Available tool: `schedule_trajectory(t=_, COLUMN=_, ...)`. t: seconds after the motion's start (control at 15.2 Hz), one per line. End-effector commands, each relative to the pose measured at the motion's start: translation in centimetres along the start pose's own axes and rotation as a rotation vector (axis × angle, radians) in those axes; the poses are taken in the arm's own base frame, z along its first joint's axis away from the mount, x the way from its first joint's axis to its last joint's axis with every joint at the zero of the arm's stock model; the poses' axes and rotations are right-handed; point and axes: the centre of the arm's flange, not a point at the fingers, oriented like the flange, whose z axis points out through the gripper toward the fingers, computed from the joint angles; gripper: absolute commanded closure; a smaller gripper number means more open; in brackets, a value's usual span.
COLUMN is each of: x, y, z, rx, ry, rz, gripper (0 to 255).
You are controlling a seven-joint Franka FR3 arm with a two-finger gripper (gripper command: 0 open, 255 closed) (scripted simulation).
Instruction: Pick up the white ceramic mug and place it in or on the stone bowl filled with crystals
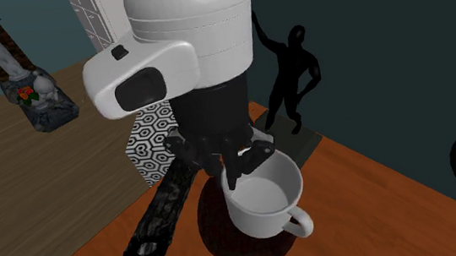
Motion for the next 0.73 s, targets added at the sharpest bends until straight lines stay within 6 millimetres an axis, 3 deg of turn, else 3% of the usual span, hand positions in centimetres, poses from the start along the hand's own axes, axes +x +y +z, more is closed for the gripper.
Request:
schedule_trajectory(t=0.0, x=0.1, y=1.0, z=0.4, rx=0.000, ry=0.000, rz=-0.002, gripper=255)
schedule_trajectory(t=0.66, x=-0.4, y=1.4, z=5.6, rx=0.000, ry=0.000, rz=-0.002, gripper=255)
